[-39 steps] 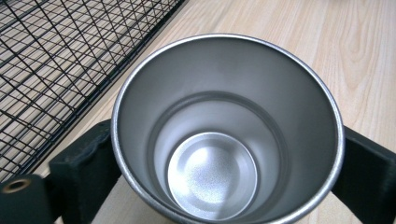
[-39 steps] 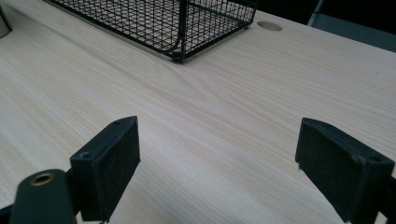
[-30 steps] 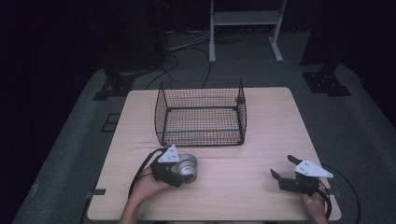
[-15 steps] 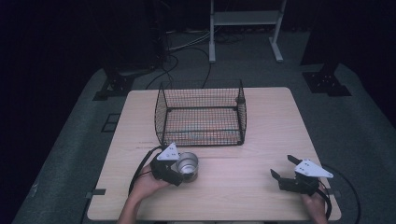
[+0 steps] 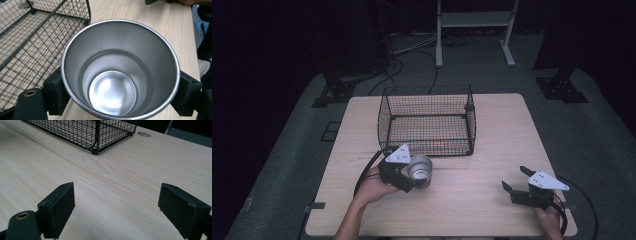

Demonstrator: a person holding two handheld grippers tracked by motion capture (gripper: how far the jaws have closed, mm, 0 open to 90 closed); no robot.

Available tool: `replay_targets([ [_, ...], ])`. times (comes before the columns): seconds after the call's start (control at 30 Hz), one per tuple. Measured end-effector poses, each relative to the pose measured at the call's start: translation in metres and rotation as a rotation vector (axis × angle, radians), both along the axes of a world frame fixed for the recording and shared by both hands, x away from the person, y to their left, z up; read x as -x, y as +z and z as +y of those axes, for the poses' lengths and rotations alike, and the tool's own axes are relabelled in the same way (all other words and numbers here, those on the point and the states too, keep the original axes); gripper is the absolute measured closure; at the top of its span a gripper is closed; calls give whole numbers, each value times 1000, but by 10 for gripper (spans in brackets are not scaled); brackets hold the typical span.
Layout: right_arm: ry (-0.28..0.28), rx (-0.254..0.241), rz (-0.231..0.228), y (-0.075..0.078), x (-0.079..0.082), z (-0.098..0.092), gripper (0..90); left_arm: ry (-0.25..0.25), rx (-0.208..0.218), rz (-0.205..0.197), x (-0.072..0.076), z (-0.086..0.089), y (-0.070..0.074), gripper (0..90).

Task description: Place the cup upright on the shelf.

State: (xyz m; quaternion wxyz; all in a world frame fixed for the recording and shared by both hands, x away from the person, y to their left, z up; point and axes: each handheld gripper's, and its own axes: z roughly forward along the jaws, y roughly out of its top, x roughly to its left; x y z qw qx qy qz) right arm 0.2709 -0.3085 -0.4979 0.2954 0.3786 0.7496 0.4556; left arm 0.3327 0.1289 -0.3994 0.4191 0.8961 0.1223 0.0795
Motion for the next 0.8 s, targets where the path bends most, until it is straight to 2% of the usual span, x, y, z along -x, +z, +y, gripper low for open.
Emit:
replay_targets([
  [0.47, 4, 0, -1, 0, 0, 0, 132, -28, -37, 9, -12, -7, 19, 178],
  [0.63, 5, 0, -1, 0, 0, 0, 132, -37, -53, 1, -14, -8, 27, 178],
  [0.8, 4, -5, -1, 0, 0, 0, 132, -43, -51, -8, -17, -10, 36, 178],
])
